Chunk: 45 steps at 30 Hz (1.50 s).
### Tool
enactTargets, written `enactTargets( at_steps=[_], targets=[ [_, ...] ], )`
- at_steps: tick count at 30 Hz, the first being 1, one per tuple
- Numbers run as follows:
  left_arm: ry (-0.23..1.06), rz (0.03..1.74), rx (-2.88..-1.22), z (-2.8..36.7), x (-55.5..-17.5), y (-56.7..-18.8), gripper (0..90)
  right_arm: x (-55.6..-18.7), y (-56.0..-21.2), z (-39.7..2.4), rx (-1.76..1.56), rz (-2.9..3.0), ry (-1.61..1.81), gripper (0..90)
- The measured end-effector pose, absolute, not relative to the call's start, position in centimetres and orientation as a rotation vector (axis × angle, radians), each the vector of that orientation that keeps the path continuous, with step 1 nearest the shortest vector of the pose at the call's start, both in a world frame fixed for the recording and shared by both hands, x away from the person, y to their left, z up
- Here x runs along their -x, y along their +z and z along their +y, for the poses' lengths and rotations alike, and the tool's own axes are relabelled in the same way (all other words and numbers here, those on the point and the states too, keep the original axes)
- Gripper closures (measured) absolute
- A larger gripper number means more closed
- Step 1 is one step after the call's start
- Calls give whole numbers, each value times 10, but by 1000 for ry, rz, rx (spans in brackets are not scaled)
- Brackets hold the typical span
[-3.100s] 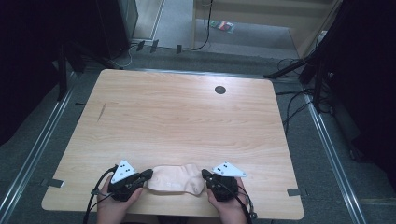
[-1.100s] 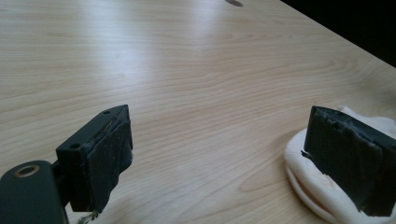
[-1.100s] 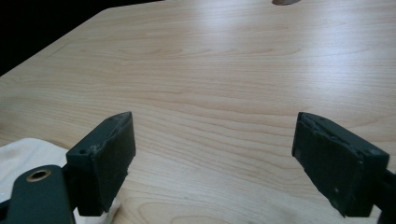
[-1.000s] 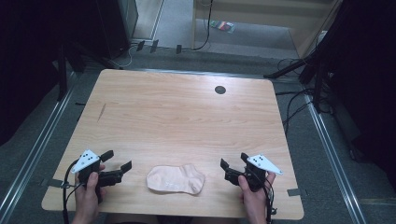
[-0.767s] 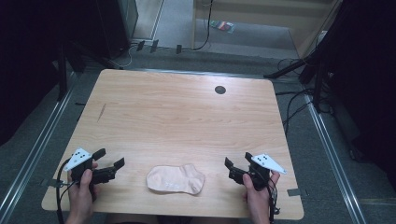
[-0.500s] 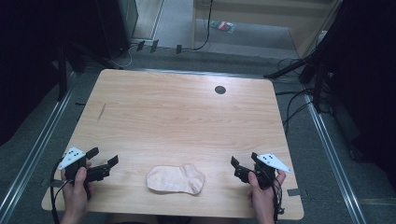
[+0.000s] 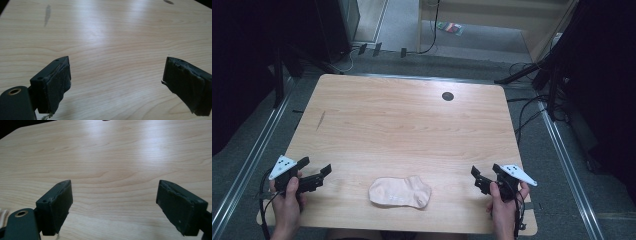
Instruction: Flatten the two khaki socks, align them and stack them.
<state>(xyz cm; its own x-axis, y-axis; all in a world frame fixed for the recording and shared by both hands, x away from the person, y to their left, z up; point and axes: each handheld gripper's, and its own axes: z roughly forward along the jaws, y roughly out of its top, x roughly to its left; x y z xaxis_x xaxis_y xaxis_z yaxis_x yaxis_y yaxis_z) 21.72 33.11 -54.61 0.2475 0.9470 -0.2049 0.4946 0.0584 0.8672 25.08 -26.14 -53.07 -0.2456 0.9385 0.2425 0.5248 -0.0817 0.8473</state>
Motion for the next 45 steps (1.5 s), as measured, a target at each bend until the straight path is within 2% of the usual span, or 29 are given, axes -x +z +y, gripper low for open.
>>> enactTargets(
  at_steps=[15,21,29,45],
  targets=[
    [669,1475,-1513,375,-213,-544,82,-251,-535,-319,-1699,1592,1206,145],
    [666,1488,-1502,380,-214,-546,82,-250,-537,-335,-1743,1536,1206,147],
    [680,1469,-1582,369,-219,-551,82,-253,-542,-329,-1708,1579,1160,147],
    [661,1462,-1619,366,-222,-552,82,-255,-547,-318,-1666,1636,1115,147]
  ],
)
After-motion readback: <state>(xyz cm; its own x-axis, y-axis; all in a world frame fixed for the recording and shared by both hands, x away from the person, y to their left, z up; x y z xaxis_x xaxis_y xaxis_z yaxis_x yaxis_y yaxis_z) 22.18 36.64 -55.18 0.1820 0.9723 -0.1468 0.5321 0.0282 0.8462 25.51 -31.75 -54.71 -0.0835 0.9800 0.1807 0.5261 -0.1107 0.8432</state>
